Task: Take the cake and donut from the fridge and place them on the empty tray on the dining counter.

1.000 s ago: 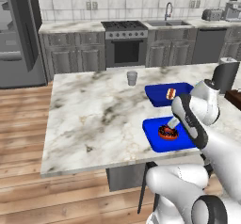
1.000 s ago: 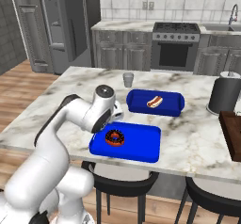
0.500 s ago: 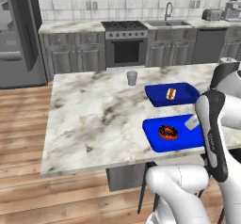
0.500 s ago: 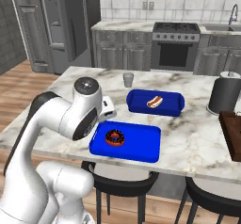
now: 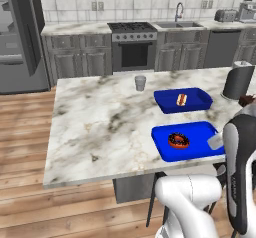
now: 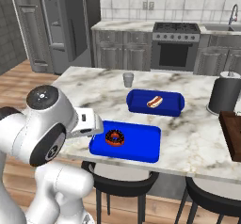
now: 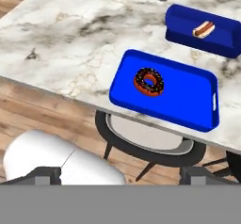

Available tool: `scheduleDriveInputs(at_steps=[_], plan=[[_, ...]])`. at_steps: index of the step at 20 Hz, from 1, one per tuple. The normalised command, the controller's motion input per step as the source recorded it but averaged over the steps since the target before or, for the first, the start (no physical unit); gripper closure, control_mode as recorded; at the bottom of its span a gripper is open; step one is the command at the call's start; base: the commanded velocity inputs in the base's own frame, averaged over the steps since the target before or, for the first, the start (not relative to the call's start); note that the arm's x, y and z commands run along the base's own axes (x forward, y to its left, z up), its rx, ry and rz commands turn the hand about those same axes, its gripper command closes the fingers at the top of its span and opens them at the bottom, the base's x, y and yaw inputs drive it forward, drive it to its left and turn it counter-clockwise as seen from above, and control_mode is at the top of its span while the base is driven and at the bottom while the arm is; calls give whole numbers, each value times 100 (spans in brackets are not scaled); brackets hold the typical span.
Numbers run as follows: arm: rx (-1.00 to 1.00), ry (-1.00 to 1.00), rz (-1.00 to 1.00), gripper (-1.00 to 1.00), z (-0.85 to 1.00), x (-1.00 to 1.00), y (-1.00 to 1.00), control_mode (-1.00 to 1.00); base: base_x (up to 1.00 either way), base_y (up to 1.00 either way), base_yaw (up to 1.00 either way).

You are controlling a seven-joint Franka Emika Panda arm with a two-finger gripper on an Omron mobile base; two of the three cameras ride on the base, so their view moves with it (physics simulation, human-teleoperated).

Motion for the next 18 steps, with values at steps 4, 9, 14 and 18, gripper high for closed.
scheduleDriveInputs(at_steps=[4, 9, 14, 18], plan=[[0, -12, -30, -100, 3, -74, 16, -100, 0, 0, 0], [0, -13, -25, -100, 10, -63, 13, -100, 0, 0, 0], [0, -7, -1, -100, 8, -18, 0, 100, -23, 2, 0], [0, 0, 0, -100, 0, 0, 0, 100, -55, 6, 11]])
